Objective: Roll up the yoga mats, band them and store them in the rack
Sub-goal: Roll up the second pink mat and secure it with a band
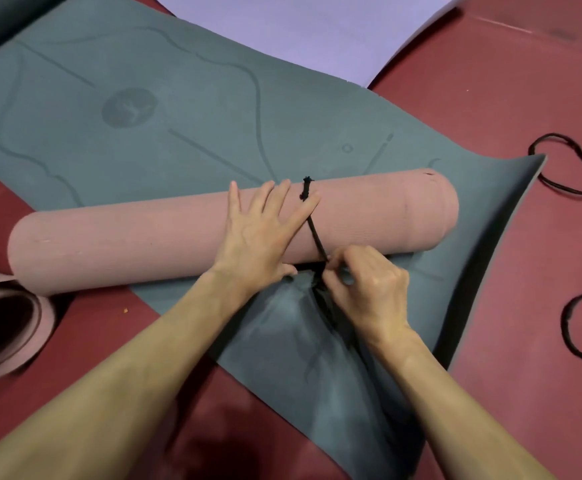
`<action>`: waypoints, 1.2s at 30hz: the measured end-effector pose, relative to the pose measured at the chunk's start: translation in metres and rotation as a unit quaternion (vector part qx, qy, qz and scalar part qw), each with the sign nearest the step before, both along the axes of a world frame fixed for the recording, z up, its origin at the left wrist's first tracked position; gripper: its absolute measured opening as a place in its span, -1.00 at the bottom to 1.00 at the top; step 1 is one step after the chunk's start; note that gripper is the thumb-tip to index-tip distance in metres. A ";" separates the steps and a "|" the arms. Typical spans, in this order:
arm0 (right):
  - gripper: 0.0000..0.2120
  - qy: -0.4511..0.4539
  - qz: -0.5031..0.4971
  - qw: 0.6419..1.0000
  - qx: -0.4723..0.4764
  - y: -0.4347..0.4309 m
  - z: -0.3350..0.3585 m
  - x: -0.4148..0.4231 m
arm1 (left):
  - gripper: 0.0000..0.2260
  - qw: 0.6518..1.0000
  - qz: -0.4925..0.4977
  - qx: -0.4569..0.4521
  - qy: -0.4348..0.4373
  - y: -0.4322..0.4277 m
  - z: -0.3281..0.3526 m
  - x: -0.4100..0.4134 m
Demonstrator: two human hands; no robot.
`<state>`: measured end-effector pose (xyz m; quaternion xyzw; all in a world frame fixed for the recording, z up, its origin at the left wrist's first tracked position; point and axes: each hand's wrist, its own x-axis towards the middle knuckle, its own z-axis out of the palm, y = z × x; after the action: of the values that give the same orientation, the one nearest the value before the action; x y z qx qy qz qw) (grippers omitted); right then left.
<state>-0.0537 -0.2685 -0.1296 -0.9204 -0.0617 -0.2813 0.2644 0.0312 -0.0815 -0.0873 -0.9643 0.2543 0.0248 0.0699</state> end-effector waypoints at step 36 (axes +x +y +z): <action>-0.06 0.216 0.154 0.907 -0.327 -0.003 0.066 0.086 | 0.12 0.961 0.119 -0.234 -0.090 -0.017 -0.026 -0.051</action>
<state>0.0328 -0.2720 -0.0638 -0.9726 -0.2324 0.0042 -0.0042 -0.0201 -0.0981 -0.1137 -0.9754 0.1289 -0.1139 -0.1382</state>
